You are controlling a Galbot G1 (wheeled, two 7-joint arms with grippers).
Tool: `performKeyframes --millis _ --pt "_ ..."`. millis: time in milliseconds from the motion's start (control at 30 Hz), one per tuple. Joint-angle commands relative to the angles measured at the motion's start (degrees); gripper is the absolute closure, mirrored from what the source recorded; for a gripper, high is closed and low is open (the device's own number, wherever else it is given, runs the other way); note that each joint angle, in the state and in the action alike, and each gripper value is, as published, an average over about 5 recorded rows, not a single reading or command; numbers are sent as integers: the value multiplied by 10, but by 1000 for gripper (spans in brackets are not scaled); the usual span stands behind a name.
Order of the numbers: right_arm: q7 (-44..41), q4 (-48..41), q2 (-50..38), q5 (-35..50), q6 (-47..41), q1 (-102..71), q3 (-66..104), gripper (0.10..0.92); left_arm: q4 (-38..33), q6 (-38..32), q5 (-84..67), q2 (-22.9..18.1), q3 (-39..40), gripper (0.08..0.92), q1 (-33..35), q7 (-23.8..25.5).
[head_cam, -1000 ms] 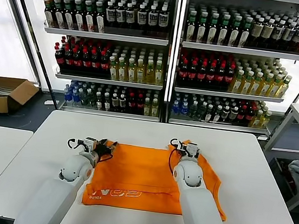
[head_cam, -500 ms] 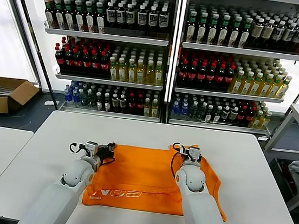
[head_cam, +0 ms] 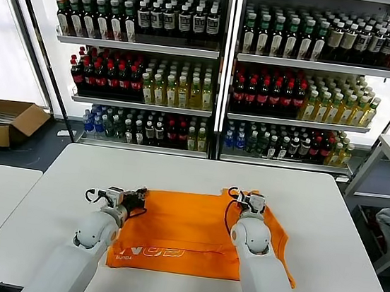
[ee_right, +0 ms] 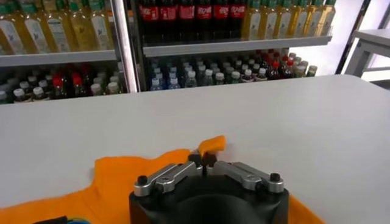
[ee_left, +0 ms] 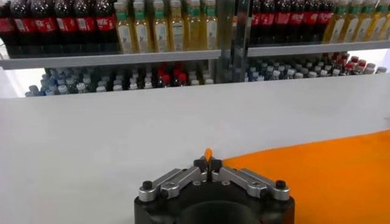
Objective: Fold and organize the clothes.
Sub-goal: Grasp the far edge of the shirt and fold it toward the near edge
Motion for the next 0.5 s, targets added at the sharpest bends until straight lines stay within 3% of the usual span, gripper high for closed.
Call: performKeyframes --millis 33,500 --pt "-8 112 -19 -10 4 -22 5 914 -112 -15 -4 16 -15 909 44 -1" --pt "-7 259 -41 -20 4 -184 25 914 -223 -16 13 27 -47 909 157 3"
